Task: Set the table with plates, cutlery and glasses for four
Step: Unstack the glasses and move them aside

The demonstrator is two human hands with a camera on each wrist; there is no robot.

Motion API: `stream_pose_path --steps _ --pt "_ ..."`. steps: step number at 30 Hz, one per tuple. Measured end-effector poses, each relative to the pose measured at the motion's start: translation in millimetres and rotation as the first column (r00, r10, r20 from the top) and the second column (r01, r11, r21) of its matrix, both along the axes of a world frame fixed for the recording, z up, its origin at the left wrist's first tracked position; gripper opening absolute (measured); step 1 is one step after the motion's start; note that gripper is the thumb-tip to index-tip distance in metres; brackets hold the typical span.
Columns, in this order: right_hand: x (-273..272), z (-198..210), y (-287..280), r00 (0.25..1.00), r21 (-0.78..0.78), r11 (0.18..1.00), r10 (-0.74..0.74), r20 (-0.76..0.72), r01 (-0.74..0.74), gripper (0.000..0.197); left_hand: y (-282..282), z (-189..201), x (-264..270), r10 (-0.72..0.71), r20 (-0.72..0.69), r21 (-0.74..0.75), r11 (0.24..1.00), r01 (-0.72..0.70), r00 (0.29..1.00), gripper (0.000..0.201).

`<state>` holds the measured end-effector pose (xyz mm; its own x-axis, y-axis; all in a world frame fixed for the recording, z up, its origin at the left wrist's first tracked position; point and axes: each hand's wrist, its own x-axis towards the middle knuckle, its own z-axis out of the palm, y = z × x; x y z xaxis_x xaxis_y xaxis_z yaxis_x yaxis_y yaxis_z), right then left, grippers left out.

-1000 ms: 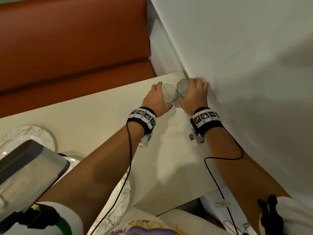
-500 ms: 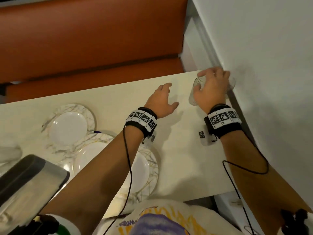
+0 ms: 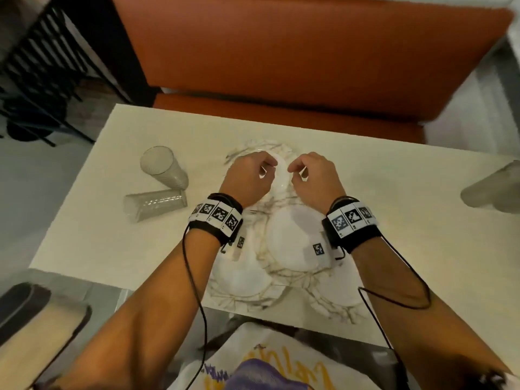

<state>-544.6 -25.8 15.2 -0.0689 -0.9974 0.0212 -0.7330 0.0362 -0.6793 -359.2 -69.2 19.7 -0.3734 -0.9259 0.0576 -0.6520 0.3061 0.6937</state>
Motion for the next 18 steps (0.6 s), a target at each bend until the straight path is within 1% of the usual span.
stream_pose_path --steps 3,5,8,11,12,14,16,18 --pt "91 -3 -20 0.992 0.007 0.992 0.127 0.025 -0.127 0.018 -2 2 99 0.147 -0.062 -0.123 0.980 -0.154 0.987 0.016" --pt "143 0 -32 0.980 0.019 0.980 0.196 0.034 -0.197 0.020 -2 1 158 0.270 -0.068 -0.161 0.947 -0.278 0.960 0.018" --pt "205 7 -52 0.957 0.035 0.957 0.289 0.001 -0.289 0.027 -7 -3 230 0.415 -0.031 -0.168 0.895 -0.414 0.909 0.020" --pt "250 10 -73 0.922 0.054 0.927 0.376 -0.094 -0.372 0.038 -12 -18 281 0.500 0.031 -0.122 0.862 -0.493 0.866 0.022" --pt "262 11 -79 0.907 0.066 0.918 0.398 -0.138 -0.392 0.042 -13 -24 293 0.511 0.070 -0.086 0.859 -0.505 0.857 0.027" --pt "280 11 -92 0.875 0.089 0.902 0.432 -0.216 -0.423 0.054 -16 -34 312 0.485 0.175 0.029 0.867 -0.497 0.857 0.045" --pt "292 10 -103 0.844 0.115 0.887 0.462 -0.272 -0.448 0.068 -20 -43 324 0.392 0.276 0.154 0.883 -0.443 0.878 0.070" --pt "301 5 -115 0.806 0.183 0.869 0.495 -0.325 -0.460 0.082 -25 -54 333 0.271 0.375 0.266 0.885 -0.383 0.887 0.097"
